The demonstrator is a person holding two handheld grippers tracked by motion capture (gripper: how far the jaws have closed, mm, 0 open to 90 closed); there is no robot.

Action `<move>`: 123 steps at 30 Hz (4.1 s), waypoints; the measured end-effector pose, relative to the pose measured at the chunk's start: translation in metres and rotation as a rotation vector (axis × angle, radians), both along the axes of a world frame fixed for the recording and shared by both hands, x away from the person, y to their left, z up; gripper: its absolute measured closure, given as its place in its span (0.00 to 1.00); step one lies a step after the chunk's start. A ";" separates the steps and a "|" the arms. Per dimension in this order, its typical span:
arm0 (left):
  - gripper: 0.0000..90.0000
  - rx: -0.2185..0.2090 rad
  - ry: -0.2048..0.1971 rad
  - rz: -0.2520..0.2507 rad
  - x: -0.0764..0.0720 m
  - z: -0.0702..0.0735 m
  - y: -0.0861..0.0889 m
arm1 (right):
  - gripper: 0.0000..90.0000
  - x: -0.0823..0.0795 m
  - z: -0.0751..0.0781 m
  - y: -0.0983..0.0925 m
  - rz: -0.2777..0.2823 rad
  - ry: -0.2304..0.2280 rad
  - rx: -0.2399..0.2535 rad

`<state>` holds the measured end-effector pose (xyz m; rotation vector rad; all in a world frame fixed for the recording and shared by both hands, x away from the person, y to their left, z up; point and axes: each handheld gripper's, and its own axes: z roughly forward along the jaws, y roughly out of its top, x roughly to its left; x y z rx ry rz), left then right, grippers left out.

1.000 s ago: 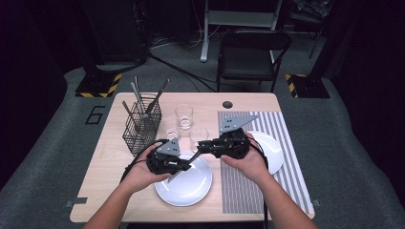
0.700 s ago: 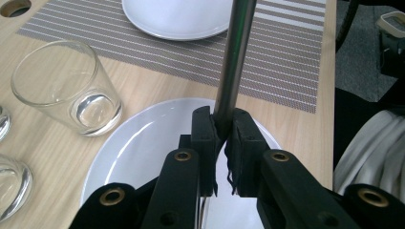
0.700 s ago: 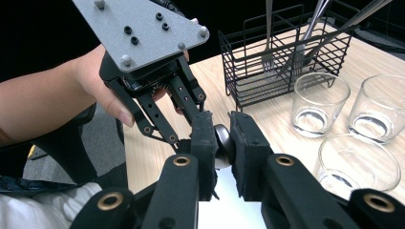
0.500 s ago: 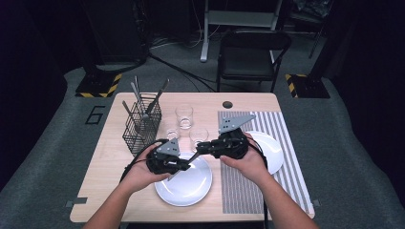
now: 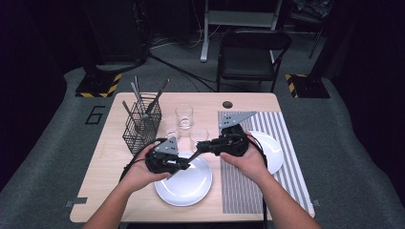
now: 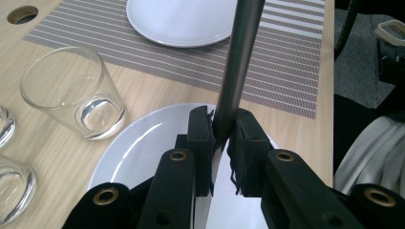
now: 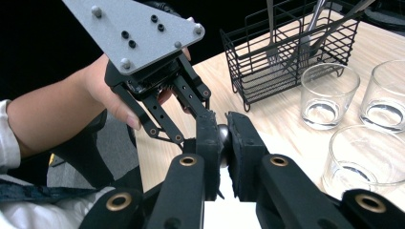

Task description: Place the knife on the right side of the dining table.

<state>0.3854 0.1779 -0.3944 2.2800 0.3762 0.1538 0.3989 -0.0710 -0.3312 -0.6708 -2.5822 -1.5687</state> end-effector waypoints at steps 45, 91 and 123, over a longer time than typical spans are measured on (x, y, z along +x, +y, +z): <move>0.60 -0.023 0.012 0.075 0.007 -0.008 0.009 | 0.94 0.000 0.048 0.002 -0.025 -0.091 -0.103; 0.58 -0.018 0.009 0.137 0.005 -0.008 0.026 | 0.94 0.050 0.061 -0.064 -0.254 -0.076 -0.177; 0.54 -0.010 -0.001 0.205 0.002 -0.011 0.043 | 0.93 0.113 0.031 -0.081 -0.457 -0.034 -0.222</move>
